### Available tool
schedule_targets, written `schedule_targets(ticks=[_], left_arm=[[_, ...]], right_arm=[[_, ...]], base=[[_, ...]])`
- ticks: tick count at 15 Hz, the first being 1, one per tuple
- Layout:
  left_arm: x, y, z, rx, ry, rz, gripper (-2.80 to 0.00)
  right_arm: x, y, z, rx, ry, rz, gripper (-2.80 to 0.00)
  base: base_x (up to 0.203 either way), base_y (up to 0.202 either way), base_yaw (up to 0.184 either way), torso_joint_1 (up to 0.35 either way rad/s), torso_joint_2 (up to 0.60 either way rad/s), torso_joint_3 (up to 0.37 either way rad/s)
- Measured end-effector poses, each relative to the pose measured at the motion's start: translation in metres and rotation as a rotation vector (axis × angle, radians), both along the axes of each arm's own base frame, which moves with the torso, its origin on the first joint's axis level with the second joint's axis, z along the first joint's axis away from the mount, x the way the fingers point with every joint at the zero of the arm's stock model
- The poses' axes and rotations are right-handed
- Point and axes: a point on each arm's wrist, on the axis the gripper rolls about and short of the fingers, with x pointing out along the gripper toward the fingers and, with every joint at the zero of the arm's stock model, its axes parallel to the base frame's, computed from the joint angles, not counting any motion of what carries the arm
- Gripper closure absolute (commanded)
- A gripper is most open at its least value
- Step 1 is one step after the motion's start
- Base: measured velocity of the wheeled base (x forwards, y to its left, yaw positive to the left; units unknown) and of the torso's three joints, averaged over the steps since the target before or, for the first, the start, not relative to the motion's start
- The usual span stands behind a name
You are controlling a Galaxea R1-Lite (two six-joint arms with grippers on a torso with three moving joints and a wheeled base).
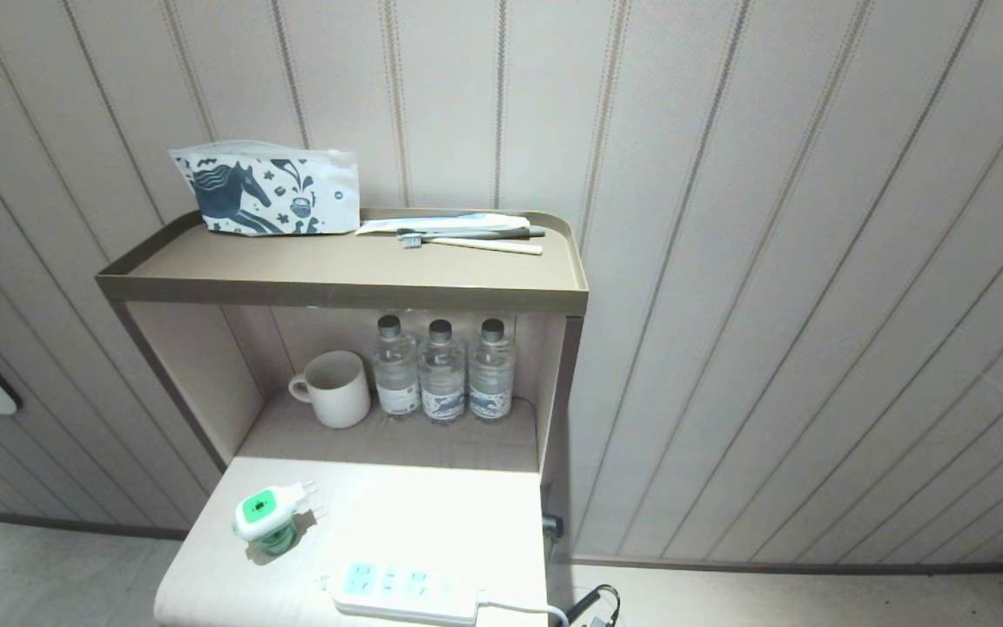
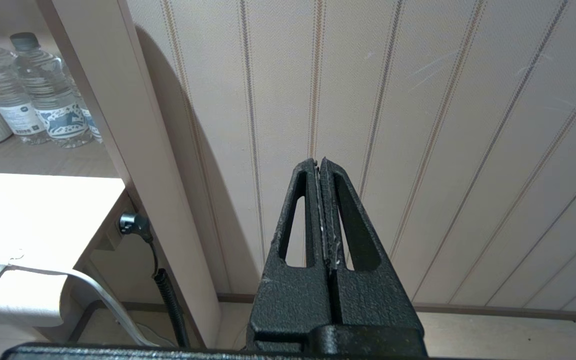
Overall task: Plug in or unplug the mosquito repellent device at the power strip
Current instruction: Pick up the mosquito repellent liquid
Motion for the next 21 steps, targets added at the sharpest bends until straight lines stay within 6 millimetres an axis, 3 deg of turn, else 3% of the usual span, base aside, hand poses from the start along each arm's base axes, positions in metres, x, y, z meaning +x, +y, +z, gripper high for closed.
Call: schedule_targets(ticks=[5,7,9,11,15,21], left_arm=[[0.003,0.0,0.003,0.034,0.037,-0.003,0.0],[0.008,-0.001,0.023,0.006,0.066,-0.023,0.0],[0.026,-0.001,0.044,-0.014,0.137,-0.049,0.0],[0.056,-0.002,0.057,-0.028,0.223,-0.071,0.0],[0.11,-0.003,0.051,-0.051,0.261,-0.097,0.0],[0.124,-0.004,0.047,-0.06,0.235,-0.093,0.0]], right_arm=[[0.0,0.0,0.0,0.0,0.0,0.003,0.0],[0.0,0.0,0.0,-0.003,0.0,0.005,0.0],[0.0,0.0,0.0,-0.007,-0.001,0.006,0.0],[0.0,0.0,0.0,-0.007,0.0,0.005,0.0],[0.0,0.0,0.0,0.0,0.0,0.003,0.0],[0.0,0.0,0.0,0.001,0.0,0.002,0.0]], base=[[0.0,0.0,0.0,0.0,0.0,0.0],[0.0,0.0,0.0,0.0,0.0,0.0],[0.0,0.0,0.0,0.0,0.0,0.0],[0.0,0.0,0.0,0.0,0.0,0.0],[0.0,0.0,0.0,0.0,0.0,0.0],[0.0,0.0,0.0,-0.114,0.26,0.132]])
